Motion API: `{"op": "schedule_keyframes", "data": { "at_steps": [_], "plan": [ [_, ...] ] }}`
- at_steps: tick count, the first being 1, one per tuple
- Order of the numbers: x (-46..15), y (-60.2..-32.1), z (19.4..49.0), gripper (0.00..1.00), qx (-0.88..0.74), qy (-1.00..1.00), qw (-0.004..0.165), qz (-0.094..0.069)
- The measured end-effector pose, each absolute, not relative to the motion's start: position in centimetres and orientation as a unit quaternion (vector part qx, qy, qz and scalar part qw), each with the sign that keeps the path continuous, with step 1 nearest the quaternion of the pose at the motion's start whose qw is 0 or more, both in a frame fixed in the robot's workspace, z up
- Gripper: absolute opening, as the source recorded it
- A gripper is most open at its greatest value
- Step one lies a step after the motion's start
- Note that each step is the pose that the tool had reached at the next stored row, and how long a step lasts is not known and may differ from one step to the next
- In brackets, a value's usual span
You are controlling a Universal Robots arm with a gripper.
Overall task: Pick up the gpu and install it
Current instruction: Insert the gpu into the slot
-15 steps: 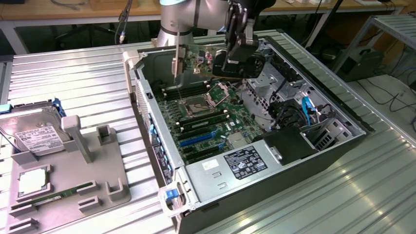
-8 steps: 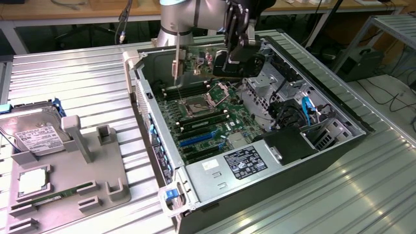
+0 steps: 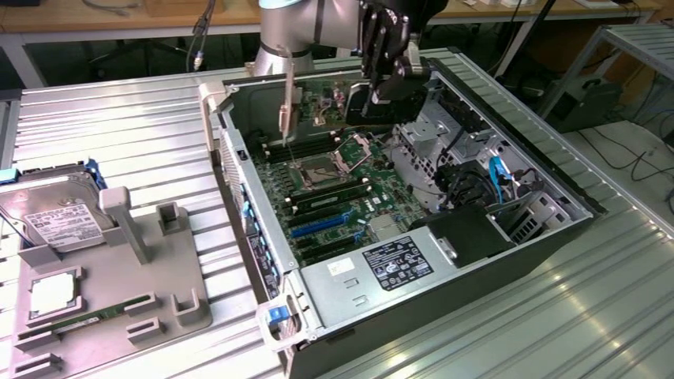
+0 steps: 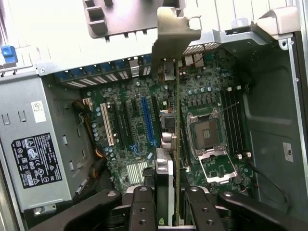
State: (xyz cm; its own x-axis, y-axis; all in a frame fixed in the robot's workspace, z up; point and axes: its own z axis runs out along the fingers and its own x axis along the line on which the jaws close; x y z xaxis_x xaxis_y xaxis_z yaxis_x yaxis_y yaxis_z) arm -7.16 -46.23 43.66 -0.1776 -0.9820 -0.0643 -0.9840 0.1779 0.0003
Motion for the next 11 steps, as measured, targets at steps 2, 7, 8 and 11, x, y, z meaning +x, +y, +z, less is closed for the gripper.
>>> {"op": "schedule_keyframes", "data": {
  "at_steps": [2, 7, 8, 11],
  "plan": [
    [-7.09, -46.23, 43.57, 0.28, -0.649, 0.76, 0.024, 0.021],
    [-7.01, -46.22, 43.12, 0.28, -0.67, 0.741, 0.024, 0.022],
    [-7.0, -46.23, 43.05, 0.28, -0.676, 0.737, 0.024, 0.022],
    [-7.0, -46.23, 42.75, 0.28, -0.682, 0.731, 0.023, 0.022]
  ]
}}
